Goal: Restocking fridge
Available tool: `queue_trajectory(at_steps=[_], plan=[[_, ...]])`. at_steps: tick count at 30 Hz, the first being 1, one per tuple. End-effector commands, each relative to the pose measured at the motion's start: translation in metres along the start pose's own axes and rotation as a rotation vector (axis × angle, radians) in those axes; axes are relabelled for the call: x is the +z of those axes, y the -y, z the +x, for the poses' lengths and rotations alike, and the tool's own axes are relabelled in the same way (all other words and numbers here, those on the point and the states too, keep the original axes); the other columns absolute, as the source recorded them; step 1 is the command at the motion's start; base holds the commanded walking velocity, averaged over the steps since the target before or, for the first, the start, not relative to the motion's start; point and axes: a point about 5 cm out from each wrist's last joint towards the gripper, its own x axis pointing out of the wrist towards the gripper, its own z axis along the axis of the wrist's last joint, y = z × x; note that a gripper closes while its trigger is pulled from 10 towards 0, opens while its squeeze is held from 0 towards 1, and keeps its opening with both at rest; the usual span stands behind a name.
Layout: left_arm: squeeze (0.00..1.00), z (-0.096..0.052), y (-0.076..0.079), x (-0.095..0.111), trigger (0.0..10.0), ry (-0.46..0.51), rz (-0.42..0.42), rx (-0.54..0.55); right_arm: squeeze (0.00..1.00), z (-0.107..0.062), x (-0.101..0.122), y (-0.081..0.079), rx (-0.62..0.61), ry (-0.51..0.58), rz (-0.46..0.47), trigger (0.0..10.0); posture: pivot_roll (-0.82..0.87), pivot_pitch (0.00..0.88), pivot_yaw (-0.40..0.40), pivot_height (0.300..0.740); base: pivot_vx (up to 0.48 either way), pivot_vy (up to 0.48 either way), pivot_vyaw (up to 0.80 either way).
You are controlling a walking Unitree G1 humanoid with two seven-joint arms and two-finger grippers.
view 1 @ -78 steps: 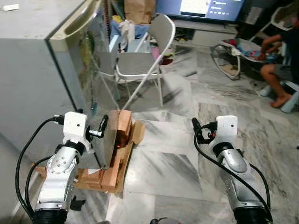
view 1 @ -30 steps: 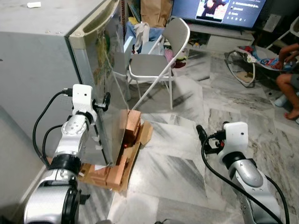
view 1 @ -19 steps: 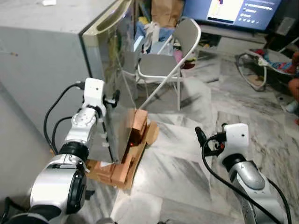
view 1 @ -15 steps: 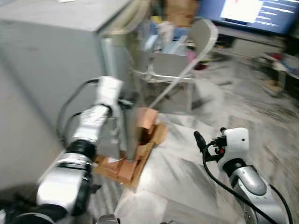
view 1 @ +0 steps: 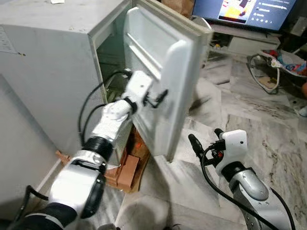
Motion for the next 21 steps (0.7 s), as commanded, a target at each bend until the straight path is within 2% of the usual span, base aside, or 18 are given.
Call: queue_trajectory(at_steps=[1,5,9,11,12,16,20,21], plan=[[0.0,-0.003,-0.002,-0.004,10.0,-0.002,0.008,0.016,0.0,0.001,0.003,-0.002,0.014,0.019,-0.009,10.0,-0.08,0.014,-0.032,0.74,0.0,0.0,0.0],[0.0,-0.013,-0.008,-0.012,10.0,0.009,-0.033,0.06,0.0,0.003,0.002,-0.004,0.017,0.023,-0.012,10.0,-0.08,0.005,-0.024,0.74,0.12,-0.249,0.0],[0.0,-0.037,-0.005,-0.036,10.0,-0.014,-0.076,0.088,0.0,0.007,-0.002,0.0,-0.011,0.017,0.006,10.0,-0.07,0.0,-0.014,0.74,0.256,-0.402,0.0],[0.0,-0.044,-0.004,-0.043,10.0,-0.024,-0.083,0.093,0.0,0.008,-0.004,0.0,-0.019,0.015,0.009,10.0,-0.07,0.0,-0.011,0.74,0.247,-0.409,-0.46],[0.0,-0.054,-0.004,-0.05,10.0,-0.033,-0.087,0.106,0.0,0.01,-0.004,0.0,-0.024,0.016,0.013,10.0,-0.06,0.0,-0.008,0.74,0.292,-0.375,-0.8],[0.0,-0.075,-0.006,-0.061,10.0,-0.065,-0.108,0.148,0.0,0.014,-0.004,-0.002,-0.023,0.026,0.015,10.0,-0.02,0.0,-0.007,0.74,0.303,-0.369,-0.8],[0.0,-0.084,-0.004,-0.058,10.0,-0.058,-0.084,0.142,0.0,0.019,-0.005,-0.005,-0.017,0.036,0.02,10.0,0.02,0.0,-0.005,0.74,0.338,-0.337,-0.8],[0.0,-0.092,-0.003,-0.058,10.0,-0.065,-0.068,0.148,0.0,0.024,-0.002,-0.01,-0.003,0.049,0.022,10.0,0.04,0.0,-0.006,0.74,0.405,-0.251,-0.54]])
